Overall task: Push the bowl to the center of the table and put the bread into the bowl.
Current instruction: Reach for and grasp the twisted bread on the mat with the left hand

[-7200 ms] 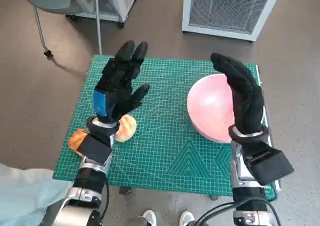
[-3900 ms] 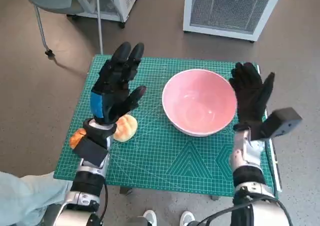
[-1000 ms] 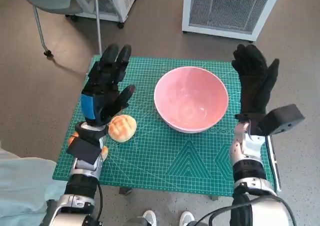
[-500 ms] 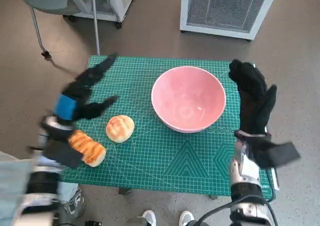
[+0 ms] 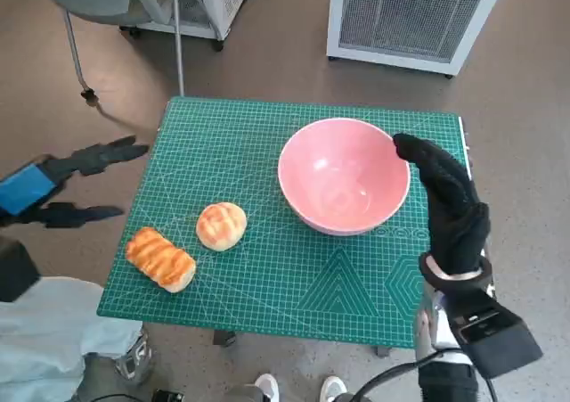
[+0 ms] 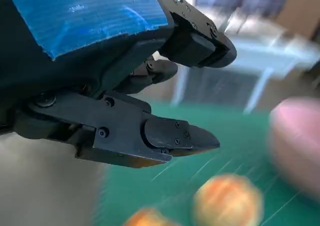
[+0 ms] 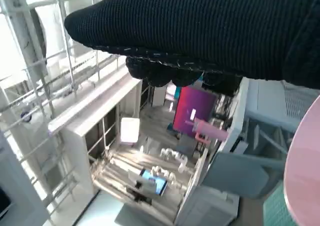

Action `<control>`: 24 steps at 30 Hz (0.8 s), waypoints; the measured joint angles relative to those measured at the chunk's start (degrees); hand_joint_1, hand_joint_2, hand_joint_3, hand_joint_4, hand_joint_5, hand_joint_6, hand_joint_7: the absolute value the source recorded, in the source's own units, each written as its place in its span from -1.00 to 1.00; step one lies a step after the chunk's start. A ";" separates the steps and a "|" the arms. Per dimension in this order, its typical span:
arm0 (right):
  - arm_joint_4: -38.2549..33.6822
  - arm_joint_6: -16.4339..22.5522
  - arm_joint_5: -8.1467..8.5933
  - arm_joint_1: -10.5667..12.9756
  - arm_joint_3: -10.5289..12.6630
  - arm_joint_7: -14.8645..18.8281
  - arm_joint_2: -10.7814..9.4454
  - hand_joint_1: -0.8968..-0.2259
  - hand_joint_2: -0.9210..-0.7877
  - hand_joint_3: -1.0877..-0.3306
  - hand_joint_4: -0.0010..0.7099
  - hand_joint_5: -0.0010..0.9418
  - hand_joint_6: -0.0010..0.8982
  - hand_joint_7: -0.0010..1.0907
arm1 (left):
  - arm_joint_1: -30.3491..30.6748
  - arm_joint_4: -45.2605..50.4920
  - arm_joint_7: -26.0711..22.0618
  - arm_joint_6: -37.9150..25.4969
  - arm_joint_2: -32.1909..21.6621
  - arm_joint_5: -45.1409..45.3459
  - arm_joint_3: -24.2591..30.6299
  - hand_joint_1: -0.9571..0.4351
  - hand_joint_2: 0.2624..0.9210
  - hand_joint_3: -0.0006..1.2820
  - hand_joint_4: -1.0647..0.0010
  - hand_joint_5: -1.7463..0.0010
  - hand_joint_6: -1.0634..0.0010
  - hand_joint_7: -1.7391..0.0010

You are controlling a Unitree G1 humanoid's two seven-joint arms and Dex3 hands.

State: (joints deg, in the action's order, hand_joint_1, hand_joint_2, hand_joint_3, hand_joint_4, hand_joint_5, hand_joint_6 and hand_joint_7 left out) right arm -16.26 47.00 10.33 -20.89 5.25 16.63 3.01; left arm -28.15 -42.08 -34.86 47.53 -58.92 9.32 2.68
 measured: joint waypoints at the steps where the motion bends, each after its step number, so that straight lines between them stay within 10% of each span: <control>1: 0.29 -0.32 -0.01 0.04 -0.10 -0.15 -0.01 0.04 -1.00 -0.32 -0.20 -0.97 -1.00 0.22 | 0.52 0.32 -0.29 -0.44 -0.53 0.42 -0.19 -0.07 0.73 -0.97 0.81 1.00 0.31 1.00; 24: -2.78 -0.83 -0.33 -1.35 -1.11 -0.91 -0.74 0.12 -1.00 -0.30 -0.16 -0.95 -1.00 0.23 | 4.55 1.72 1.97 -0.04 -0.08 8.84 -7.08 0.19 0.59 -1.00 0.82 0.99 0.36 1.00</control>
State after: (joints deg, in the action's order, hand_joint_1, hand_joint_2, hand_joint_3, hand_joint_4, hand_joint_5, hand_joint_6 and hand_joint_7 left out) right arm -19.04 46.17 10.00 -22.24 4.14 15.72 2.27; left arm -23.60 -40.36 -32.89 47.49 -59.00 18.16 -4.40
